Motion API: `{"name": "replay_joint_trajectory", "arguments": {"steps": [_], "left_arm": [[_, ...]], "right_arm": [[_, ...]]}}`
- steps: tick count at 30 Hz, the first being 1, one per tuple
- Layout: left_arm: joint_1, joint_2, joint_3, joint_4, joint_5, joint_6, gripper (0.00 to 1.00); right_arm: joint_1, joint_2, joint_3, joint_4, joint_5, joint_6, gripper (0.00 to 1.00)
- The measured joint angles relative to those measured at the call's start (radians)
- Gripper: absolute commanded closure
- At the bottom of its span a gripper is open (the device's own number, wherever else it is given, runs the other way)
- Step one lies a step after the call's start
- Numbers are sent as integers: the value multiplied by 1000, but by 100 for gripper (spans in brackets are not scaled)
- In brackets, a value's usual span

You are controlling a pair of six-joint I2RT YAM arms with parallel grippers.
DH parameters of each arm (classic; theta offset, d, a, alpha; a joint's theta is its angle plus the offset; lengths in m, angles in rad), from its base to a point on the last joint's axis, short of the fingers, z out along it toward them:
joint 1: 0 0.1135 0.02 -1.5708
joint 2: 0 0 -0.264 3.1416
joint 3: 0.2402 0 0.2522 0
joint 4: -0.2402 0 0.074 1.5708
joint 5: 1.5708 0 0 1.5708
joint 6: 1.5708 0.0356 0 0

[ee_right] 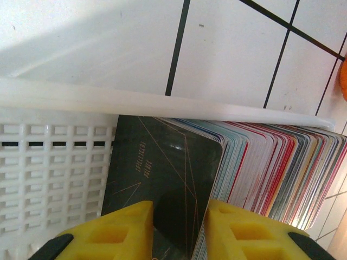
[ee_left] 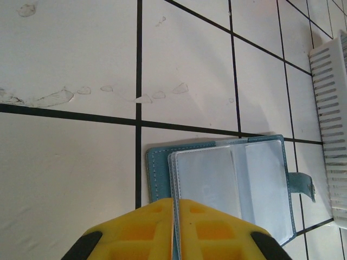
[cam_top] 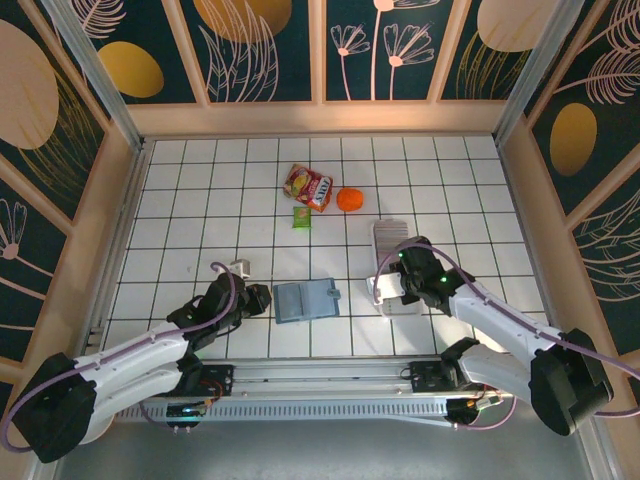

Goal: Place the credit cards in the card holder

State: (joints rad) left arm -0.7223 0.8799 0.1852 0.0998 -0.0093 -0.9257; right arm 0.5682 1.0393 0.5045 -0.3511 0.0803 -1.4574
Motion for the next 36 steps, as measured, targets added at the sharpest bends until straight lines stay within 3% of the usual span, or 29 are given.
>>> {"name": "replay_joint_trajectory", "arguments": {"steps": [8,24,36], "left_arm": [[0,-7,0,0,0,-10,90],[0,-7,0,0,1,-21,91],[0,-11,-2,0,8,-22,92]], "right_arm": [[0,-14,2,-13,-1,0,81],[0,-50,35,-78,-1,12,87],[0,-92,95,-232,-31,58,100]]}}
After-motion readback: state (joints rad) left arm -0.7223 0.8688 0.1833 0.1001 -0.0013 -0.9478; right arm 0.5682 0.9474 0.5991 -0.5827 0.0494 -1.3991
